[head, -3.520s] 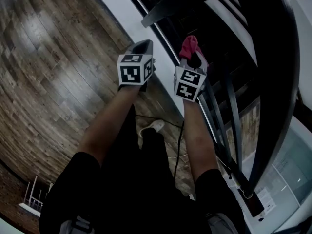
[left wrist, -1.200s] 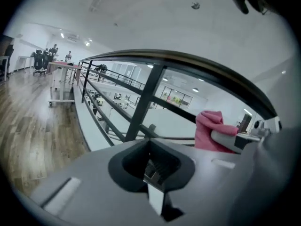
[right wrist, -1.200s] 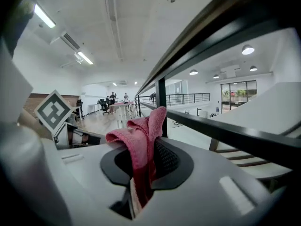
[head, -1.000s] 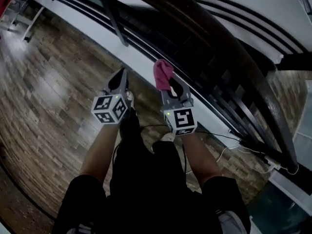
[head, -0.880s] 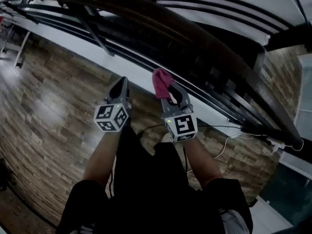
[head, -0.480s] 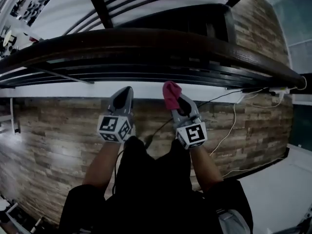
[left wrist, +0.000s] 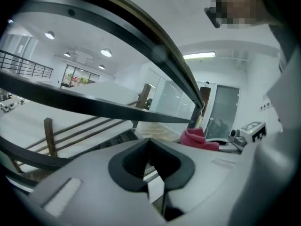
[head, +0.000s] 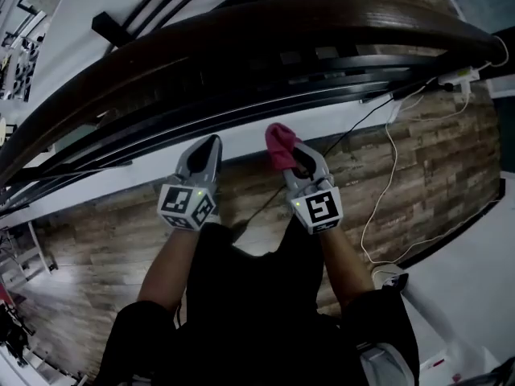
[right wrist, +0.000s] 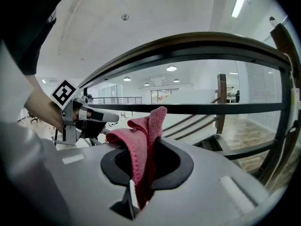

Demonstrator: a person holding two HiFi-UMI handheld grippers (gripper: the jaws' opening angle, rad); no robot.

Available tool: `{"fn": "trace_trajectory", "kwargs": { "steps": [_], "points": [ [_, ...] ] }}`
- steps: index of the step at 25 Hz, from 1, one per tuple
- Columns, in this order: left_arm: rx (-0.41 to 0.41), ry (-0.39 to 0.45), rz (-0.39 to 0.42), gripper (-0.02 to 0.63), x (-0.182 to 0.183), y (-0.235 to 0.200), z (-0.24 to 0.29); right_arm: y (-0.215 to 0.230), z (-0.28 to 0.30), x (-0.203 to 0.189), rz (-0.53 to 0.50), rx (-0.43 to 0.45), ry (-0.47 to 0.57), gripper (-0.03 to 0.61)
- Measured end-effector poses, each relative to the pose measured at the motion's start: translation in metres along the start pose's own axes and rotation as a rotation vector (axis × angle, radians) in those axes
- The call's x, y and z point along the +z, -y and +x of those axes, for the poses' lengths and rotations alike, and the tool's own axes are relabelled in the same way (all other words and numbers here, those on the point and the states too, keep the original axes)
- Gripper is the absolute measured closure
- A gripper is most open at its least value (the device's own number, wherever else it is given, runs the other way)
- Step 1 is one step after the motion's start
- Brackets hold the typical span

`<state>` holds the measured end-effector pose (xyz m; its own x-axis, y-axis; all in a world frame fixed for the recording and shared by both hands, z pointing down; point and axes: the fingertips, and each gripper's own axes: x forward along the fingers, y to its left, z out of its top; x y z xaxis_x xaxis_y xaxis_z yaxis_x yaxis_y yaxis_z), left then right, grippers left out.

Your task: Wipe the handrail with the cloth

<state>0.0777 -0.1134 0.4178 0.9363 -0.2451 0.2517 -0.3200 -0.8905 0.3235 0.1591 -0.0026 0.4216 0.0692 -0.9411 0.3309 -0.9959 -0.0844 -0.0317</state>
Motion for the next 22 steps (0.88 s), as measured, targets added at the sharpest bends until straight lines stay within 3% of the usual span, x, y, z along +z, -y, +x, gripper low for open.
{"fn": "trace_trajectory", "kwargs": {
  "steps": [6, 12, 17, 22],
  "points": [
    [-0.166, -0.028, 0.041, 0.614, -0.034, 0.08, 0.095, 0.099, -0.034, -0.049, 0.025, -0.138, -0.043, 0.526],
    [-0.282, -0.036, 0.07, 0.614, -0.073, 0.149, 0.192, 0.217, -0.059, -0.106, 0.042, -0.29, -0.059, 0.527],
    [-0.372, -0.01, 0.045, 0.614, -0.104, 0.203, 0.284, 0.306, -0.044, -0.148, 0.045, -0.316, -0.013, 0.528],
    [-0.38, 0.056, 0.075, 0.614, -0.142, 0.221, 0.352, 0.377, -0.015, -0.175, -0.104, -0.355, 0.01, 0.528]
  ]
}}
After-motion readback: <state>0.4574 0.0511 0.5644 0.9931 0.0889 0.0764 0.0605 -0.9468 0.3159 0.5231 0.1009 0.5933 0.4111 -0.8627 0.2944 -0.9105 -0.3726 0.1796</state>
